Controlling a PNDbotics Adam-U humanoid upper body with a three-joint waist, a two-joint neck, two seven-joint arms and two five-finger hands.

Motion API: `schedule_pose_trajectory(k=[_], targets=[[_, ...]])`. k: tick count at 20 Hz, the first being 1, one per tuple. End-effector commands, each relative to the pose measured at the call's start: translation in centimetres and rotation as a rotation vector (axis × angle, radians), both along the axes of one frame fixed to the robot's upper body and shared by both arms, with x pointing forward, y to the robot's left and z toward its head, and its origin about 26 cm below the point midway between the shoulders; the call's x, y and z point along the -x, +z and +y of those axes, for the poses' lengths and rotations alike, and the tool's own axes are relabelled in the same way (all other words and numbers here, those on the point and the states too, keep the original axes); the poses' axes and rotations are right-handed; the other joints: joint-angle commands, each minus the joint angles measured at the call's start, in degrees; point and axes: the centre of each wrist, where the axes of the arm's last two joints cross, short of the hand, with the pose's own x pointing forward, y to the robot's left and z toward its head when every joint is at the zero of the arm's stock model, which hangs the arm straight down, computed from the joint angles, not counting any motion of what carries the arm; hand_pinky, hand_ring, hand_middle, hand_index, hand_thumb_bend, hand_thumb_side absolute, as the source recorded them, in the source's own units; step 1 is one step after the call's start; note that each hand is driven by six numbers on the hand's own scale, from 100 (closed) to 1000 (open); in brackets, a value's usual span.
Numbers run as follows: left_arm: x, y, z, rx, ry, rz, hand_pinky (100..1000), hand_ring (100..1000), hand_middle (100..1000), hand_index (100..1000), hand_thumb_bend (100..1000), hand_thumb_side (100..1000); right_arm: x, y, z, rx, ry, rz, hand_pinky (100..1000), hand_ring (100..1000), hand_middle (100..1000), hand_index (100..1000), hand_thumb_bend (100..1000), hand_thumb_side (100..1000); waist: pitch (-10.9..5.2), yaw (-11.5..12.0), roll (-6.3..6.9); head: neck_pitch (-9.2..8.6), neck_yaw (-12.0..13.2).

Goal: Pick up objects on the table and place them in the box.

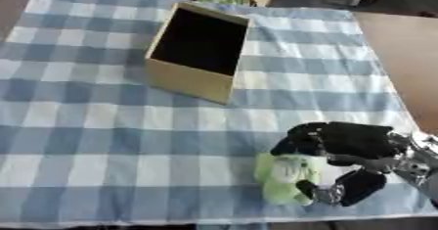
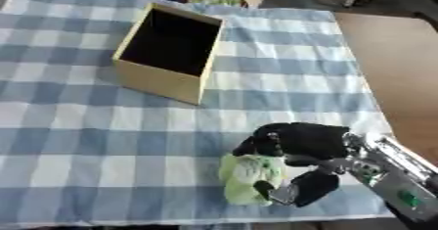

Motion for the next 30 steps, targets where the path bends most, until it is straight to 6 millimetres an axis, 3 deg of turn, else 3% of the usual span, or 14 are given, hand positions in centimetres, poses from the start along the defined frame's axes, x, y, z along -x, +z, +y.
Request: schedule_pose_trajectory(k=[1,6,12,19,23,27,30], targets=[[0.2,0.7,-0.1,-0.004,-0.01,-0.023,349,544,624,656,100,830,0.0,0.6,0.0,0.027,-0.005,-0.023,887,830,847,1000,100,924,-0.45,0.1,0.43,0.38,-0.1],[0.1,0.7,-0.2,0.0,-0.011,-0.025,350,548,624,656,100,830,0.1,0.5,0.0,0.051,-0.02,-0.028,820,800,844,1000,118,912,0.01,0.2,0.53,0.38,-0.1],[0.1,0.8,-0.3,0.003,-0.015,-0.028,351,550,625,656,100,830,0.3,0.1,0.3,0.06,-0.023,0.003,772,794,832,1000,106,806,0.58,0.4,0.66,0.38,-0.1],[0.1,0.9,-0.4,0.003,-0.022,-0.029,352,552,626,656,100,829,0.1,0.1,0.5,0.07,-0.049,0.037,663,704,795,1000,129,818,0.78,0.6,0.69,0.38,-0.4],[0.1,0.9,-0.5,0.002,-0.025,-0.028,353,552,626,656,100,828,0.1,0.2,0.7,0.084,-0.049,0.037,560,607,718,982,132,795,0.84,0.7,0.71,0.38,-0.6],[0.1,0.9,-0.5,-0.002,-0.028,-0.025,352,553,627,656,100,828,0.0,0.2,0.9,0.076,-0.04,0.041,446,515,515,904,100,738,0.98,0.7,0.73,0.38,-0.7],[0.1,0.9,-0.5,-0.005,-0.03,-0.022,352,553,627,656,100,829,0.0,0.2,1.0,0.054,-0.025,0.038,405,482,480,830,100,697,1.01,0.7,0.74,0.38,-0.6]])
